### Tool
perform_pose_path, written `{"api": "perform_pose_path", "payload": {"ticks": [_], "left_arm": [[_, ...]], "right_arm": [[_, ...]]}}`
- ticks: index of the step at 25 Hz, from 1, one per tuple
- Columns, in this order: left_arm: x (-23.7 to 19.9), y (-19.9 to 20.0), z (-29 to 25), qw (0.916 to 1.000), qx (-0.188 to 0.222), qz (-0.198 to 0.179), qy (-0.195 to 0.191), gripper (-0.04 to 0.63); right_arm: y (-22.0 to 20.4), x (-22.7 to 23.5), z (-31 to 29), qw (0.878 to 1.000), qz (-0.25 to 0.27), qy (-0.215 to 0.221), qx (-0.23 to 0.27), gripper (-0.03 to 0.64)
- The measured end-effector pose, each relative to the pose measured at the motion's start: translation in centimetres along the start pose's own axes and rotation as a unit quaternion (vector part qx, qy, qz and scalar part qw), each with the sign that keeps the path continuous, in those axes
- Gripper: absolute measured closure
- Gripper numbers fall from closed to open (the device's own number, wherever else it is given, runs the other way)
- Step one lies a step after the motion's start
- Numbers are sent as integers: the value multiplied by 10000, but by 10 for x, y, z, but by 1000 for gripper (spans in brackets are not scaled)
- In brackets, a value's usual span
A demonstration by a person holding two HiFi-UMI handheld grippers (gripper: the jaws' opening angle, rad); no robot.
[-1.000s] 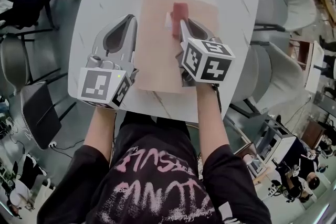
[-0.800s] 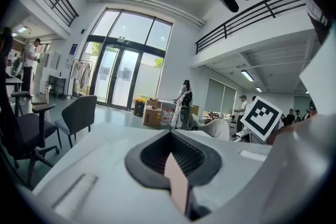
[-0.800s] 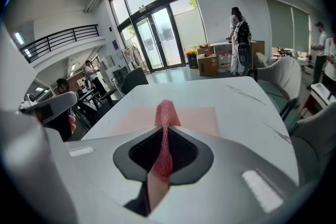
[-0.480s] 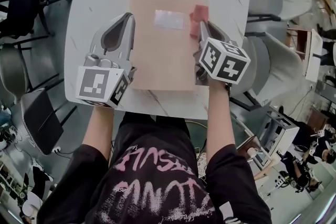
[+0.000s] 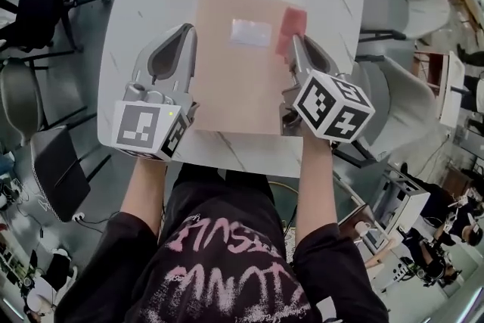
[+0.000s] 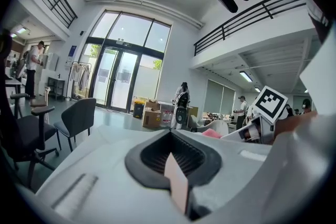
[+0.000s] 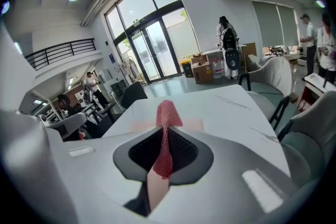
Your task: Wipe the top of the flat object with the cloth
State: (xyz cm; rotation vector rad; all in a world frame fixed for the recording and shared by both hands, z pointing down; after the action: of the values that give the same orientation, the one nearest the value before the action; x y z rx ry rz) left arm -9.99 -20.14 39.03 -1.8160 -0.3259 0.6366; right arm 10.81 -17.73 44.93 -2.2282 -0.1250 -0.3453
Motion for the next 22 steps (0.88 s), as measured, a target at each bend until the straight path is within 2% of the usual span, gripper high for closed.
{"api": "perform_pose_path", "payload": {"ticks": [4,12,16,22], "left_arm": [[-7,3,12,9999,122,-66,9,595],[-25,10,35,9993,222,-80,295,595],[-35,9,45,9988,220,-76,420,595],[-35,8,47,9989,213,-78,421,595]], "right_arm": [[-4,-53,-6,9985,60,532,-61,566],[-49,-147,-29,9870,265,1428,-681,566],[-62,-162,-37,9835,376,1540,-873,566],[-69,-150,-38,9847,362,1383,-1000,566]]}}
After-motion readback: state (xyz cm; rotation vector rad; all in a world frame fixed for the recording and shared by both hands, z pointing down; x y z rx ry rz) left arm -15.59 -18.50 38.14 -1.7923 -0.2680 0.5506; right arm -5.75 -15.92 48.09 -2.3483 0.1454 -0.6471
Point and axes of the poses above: the fingertips, and each gripper's own axes: z backward along the fingers, x to its right, y out of its top, the point moved 2 cm from there along z, backward along the fingers, and after that the axes turned 4 degrees about z, right-handed, at the moved point
